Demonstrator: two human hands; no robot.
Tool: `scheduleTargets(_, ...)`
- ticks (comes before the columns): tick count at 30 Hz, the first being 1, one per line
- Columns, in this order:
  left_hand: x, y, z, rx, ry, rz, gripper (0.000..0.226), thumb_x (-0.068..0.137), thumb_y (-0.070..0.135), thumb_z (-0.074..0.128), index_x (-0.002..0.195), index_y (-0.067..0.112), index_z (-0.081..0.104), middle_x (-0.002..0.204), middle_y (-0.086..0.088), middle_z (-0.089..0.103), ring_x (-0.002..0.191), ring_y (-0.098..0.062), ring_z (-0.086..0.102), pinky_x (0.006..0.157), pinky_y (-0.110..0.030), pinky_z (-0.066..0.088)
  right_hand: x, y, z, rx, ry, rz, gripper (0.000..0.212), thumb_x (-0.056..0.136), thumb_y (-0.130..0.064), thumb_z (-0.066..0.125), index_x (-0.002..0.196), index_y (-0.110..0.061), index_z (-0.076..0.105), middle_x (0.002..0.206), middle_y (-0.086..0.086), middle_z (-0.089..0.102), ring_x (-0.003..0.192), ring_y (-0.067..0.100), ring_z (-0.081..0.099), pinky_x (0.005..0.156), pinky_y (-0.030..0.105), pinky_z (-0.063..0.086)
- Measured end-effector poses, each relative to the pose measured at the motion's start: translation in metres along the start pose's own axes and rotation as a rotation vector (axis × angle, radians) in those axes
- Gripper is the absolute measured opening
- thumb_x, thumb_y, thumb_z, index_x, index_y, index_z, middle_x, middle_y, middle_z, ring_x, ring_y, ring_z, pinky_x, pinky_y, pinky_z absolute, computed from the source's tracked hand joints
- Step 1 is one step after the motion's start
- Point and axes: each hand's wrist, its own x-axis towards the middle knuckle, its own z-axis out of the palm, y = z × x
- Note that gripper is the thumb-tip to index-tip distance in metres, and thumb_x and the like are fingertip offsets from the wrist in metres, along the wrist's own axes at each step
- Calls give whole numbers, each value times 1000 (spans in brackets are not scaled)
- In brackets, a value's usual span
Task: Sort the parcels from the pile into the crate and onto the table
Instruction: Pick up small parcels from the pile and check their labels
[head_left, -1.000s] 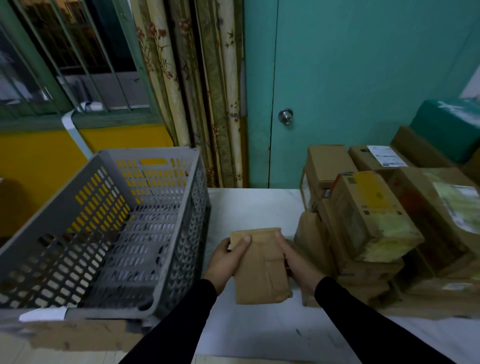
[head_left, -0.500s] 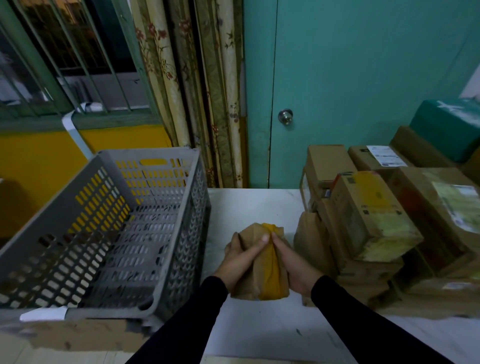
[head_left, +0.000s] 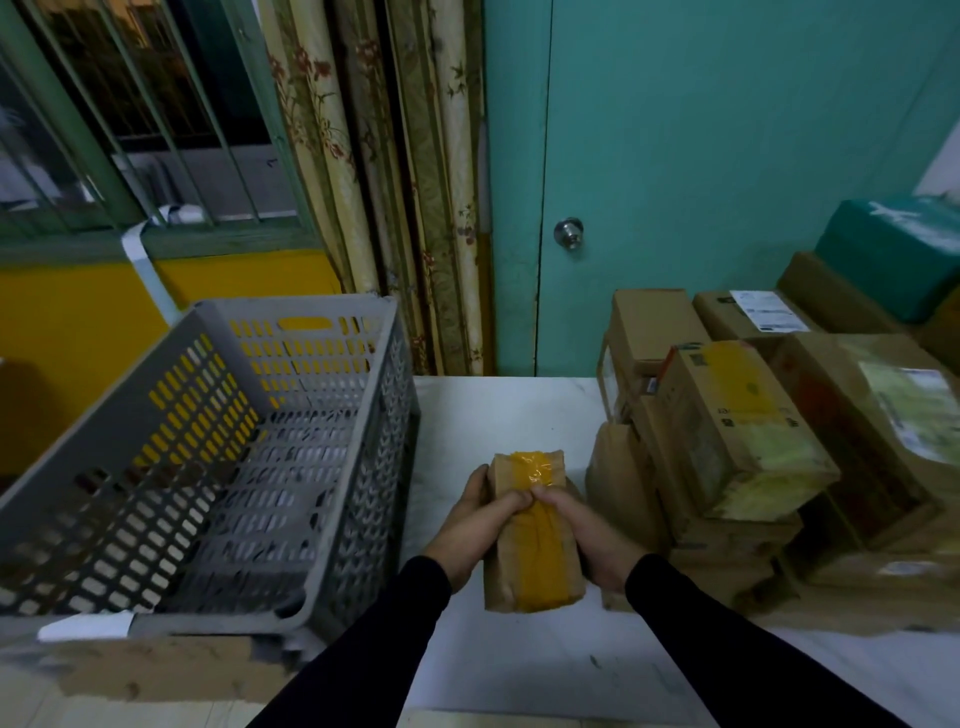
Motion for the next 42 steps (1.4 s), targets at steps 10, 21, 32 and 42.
scheduleTargets(10,-1,2,0,0,-20,-65,53,93,42,68,136,39,38,128,2,62,110,-18,63,83,-35,54,-1,2,0,-22,15,-9,62,85,-58,60,138,-29,49,127,8,66,113,27,67,78,34,58)
scheduleTargets(21,2,-7,-9,-36,-124,-163,103,64,61,80,151,43,28,132,3,61,117,-27,61,104,-54,50,5,-8,-3,107,-9,36,59,91,-69,46,139,-34,49,129,7,67,115,29,67,87,43,58)
scheduleTargets(32,5,-7,-29,114,-126,40,100,78,10,76,147,51,16,138,5,53,121,-17,55,94,-38,54,6,-3,-7,253,-24,48,78,89,-83,29,131,-26,62,131,12,68,127,34,59,112,57,41)
scheduleTargets(42,12,-3,-27,729,-235,199,111,80,29,69,154,51,-11,166,-7,16,149,-29,29,114,-34,39,14,10,-15,302,25,-36,53,92,-21,66,142,-22,51,129,14,68,118,36,65,99,59,52)
